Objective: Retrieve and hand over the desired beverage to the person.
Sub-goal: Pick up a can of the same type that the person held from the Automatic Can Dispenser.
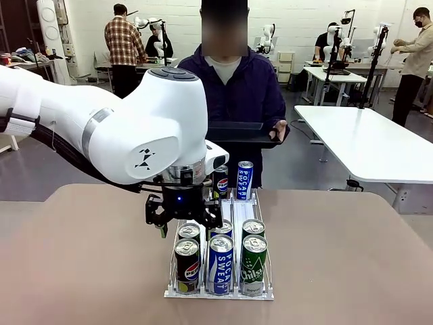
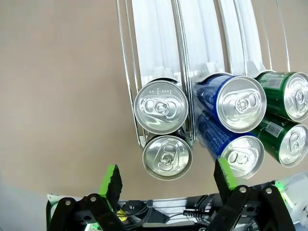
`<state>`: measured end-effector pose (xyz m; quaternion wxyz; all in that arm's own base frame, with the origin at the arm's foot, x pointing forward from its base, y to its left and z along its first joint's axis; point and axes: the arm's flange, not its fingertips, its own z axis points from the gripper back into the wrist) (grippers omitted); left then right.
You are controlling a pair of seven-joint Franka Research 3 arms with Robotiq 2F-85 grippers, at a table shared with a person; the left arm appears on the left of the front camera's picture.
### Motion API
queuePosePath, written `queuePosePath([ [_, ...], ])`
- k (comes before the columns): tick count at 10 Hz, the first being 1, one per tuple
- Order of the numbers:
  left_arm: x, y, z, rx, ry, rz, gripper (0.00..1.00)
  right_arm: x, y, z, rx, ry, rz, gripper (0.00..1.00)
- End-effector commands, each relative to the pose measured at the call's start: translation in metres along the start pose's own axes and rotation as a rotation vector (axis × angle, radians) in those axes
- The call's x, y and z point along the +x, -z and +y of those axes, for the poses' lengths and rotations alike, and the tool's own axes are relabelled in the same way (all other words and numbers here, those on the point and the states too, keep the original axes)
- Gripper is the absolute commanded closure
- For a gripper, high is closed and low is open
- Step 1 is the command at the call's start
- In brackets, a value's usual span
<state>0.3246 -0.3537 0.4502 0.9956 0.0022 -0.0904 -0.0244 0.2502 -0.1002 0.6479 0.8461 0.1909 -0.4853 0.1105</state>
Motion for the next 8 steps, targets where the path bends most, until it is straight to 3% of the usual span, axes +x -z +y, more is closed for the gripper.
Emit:
queuePosePath([
  [1,0.002,0.002,0.0,-0.017,-0.03,0.001,0.0,0.0,0.002,0.0,0.016,0.001,-0.002,0.0],
  [8,0.006,0.017,0.009,-0.014,-0.023,0.049,0.0,0.0,0.002,0.0,0.016,0.001,-0.002,0.0],
])
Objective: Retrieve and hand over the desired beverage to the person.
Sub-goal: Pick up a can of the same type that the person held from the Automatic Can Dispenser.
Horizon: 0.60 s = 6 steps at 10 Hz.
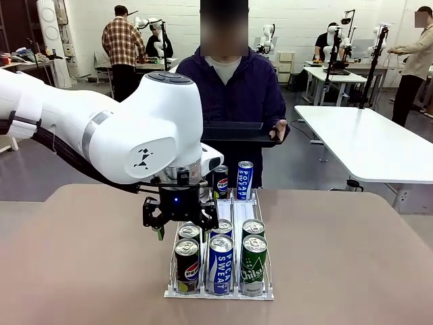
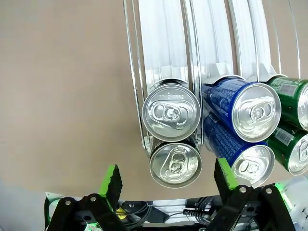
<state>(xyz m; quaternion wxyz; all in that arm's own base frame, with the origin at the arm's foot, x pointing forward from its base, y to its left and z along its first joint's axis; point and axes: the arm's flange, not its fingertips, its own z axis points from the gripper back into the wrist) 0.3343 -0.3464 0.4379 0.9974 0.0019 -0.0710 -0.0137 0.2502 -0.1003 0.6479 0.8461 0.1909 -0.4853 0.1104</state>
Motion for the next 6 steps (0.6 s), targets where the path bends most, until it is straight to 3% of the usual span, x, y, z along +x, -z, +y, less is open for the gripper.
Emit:
queuePosePath([
  [1,0.0003,0.0046,0.0032,-0.013,-0.009,0.014,0.0,-0.0001,0.0023,-0.0001,0.016,0.001,-0.002,0.0],
  [6,0.0,0.0086,0.0003,-0.01,-0.009,0.036,0.0,-0.0001,0.0023,-0.0001,0.016,0.001,-0.002,0.0],
])
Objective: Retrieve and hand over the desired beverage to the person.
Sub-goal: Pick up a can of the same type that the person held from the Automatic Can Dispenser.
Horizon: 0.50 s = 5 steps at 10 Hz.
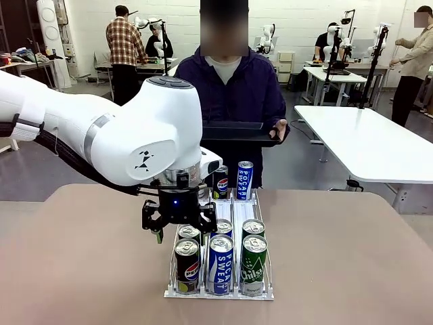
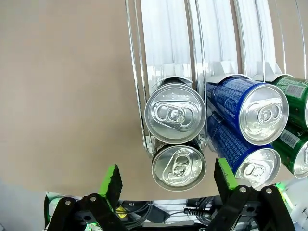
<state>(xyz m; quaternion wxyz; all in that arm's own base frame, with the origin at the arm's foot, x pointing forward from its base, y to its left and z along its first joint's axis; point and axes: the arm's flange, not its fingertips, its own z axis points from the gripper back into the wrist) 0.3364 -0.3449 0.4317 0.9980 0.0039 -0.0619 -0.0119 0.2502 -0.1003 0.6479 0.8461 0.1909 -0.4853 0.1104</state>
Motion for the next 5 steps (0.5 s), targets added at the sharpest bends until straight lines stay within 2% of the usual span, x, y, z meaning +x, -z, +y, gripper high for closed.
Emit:
queuePosePath([
  [1,-0.0006,0.0042,-0.0034,-0.012,-0.004,0.025,0.0,-0.0001,0.0023,-0.0001,0.016,0.001,-0.002,0.0],
  [5,0.0021,0.0111,-0.0039,-0.005,-0.013,0.045,0.0,-0.0001,0.0023,-0.0001,0.016,0.001,-0.002,0.0],
])
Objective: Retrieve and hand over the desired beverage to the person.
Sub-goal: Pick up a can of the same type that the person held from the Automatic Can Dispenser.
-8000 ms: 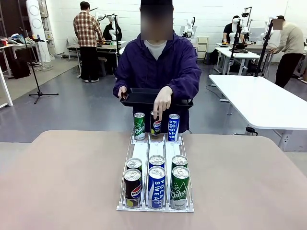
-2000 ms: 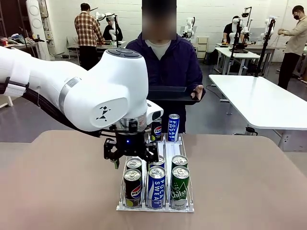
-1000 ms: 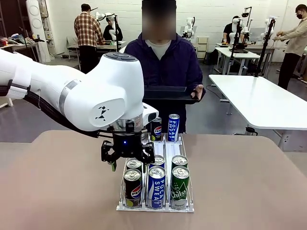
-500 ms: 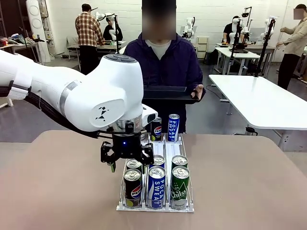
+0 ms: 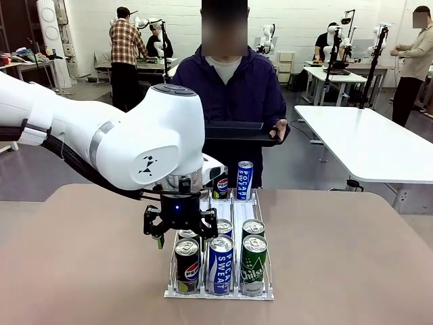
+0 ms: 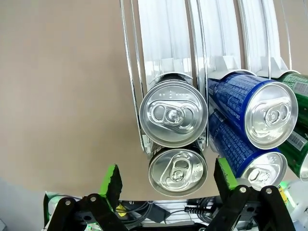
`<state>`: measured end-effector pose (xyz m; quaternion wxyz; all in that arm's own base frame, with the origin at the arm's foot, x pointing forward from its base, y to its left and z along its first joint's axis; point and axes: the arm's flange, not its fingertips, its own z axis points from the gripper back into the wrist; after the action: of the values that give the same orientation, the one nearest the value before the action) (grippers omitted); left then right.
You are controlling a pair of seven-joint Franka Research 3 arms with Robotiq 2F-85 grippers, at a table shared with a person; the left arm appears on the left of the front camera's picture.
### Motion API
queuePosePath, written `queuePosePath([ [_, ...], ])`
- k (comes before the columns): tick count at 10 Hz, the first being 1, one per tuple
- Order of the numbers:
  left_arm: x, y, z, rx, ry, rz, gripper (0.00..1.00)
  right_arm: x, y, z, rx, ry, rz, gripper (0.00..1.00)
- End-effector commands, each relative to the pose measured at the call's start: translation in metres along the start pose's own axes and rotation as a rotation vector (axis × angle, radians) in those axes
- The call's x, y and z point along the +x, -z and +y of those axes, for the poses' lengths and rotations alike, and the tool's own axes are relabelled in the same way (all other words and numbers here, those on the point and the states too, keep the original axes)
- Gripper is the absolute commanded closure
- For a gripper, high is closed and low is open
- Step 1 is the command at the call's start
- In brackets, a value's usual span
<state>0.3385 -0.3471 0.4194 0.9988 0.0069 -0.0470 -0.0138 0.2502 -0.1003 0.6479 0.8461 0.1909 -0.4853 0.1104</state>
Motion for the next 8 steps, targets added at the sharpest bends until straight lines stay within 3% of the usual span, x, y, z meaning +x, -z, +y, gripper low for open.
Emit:
queuePosePath([
  [1,0.0031,0.0005,-0.0002,-0.011,-0.02,0.022,0.0,-0.0001,0.0023,-0.0001,0.016,0.001,-0.002,0.0],
  [8,0.006,0.0021,0.0042,-0.01,-0.038,0.033,0.0,-0.0001,0.0023,-0.0001,0.016,0.001,-0.002,0.0],
])
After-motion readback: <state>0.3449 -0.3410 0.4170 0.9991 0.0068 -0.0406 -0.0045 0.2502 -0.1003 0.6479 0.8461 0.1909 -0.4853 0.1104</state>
